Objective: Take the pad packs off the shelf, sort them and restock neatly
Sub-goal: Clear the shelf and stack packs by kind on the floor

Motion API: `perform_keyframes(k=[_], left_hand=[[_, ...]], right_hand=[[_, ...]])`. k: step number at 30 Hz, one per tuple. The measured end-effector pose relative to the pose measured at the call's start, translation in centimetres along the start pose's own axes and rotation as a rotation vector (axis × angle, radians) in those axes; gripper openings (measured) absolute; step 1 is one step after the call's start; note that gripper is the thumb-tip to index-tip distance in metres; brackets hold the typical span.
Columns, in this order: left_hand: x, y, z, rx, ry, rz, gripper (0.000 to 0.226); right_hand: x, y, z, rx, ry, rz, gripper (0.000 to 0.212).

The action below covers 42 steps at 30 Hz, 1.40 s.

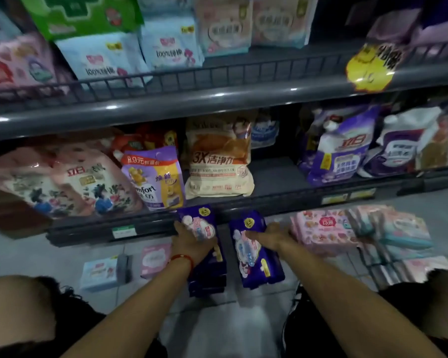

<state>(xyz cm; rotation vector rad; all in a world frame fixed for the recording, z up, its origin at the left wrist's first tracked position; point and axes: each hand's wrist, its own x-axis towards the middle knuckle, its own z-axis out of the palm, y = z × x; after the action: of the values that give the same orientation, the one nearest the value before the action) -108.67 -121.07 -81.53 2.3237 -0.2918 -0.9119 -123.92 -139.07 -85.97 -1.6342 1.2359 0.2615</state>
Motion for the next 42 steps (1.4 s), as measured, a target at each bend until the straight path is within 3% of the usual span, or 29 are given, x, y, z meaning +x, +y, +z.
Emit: perform_keyframes(k=[8, 10, 12, 15, 17, 19, 20, 22, 24, 25, 26, 28, 32, 36, 42], left_hand=[[1.2, -2.0, -1.1, 0.053, 0.086, 0.108, 0.086], [0.8, -1.2, -0.8, 0.062, 0.069, 0.15, 0.08], [0.4, -0.5, 0.2, 0.052, 0.038, 0.171, 0.084], [0.1, 1.3, 3.0, 0.131, -0.004, 0.196, 0.106], [-0.1, 2.4, 5.0, 0.17, -0.009, 0.187, 0.111], [-0.1, 2.7, 6.6, 0.171, -0.085, 0.165, 0.112], [-0.1, 2.6, 7.0, 0.163, -0.141, 0.156, 0.108], [-0.3, 1.9, 6.8, 0.181, -0.177, 0.177, 0.08], [0.0, 0.7, 5.6, 0.248, -0.03, 0.233, 0.052], [0.2, 0.1, 4.7, 0.336, 0.08, 0.237, 0.048], [0.4, -0.7, 3.6, 0.439, 0.161, 0.207, 0.051], [1.0, -2.6, 2.1, 0.479, 0.131, 0.082, 0.061], [1.5, -5.2, 1.5, 0.203, -0.055, 0.073, 0.077], [1.6, -5.1, 1.0, 0.187, -0.054, 0.105, 0.074], [0.6, -4.8, 0.5, 0.198, -0.074, 0.062, 0.075]], right_hand=[[8.5, 5.8, 8.9, 0.202, -0.16, 0.144, 0.054], [9.9, 7.0, 10.0, 0.202, -0.216, 0.154, 0.061], [10.0, 7.0, 9.6, 0.258, -0.216, 0.135, 0.073], [7.2, 5.1, 6.1, 0.466, -0.101, 0.133, 0.056], [5.0, 4.1, 3.2, 0.736, -0.226, 0.105, 0.064], [2.8, 3.7, 0.9, 0.845, -0.39, -0.001, 0.064], [2.2, 3.7, 0.5, 0.827, -0.431, -0.029, 0.058], [2.2, 4.0, 0.9, 0.736, -0.4, -0.023, 0.05], [2.6, 4.6, 2.3, 0.699, -0.3, 0.01, 0.054], [3.1, 5.1, 3.3, 0.673, -0.268, 0.02, 0.057], [3.2, 5.2, 4.4, 0.624, -0.243, 0.016, 0.058], [3.3, 5.5, 7.2, 0.438, -0.179, -0.024, 0.052], [4.0, 4.8, 10.4, -0.055, 0.082, -0.072, 0.064], [3.6, 3.4, 8.6, -0.025, 0.054, 0.014, 0.057], [1.2, 2.5, 5.1, -0.107, 0.044, -0.134, 0.03]])
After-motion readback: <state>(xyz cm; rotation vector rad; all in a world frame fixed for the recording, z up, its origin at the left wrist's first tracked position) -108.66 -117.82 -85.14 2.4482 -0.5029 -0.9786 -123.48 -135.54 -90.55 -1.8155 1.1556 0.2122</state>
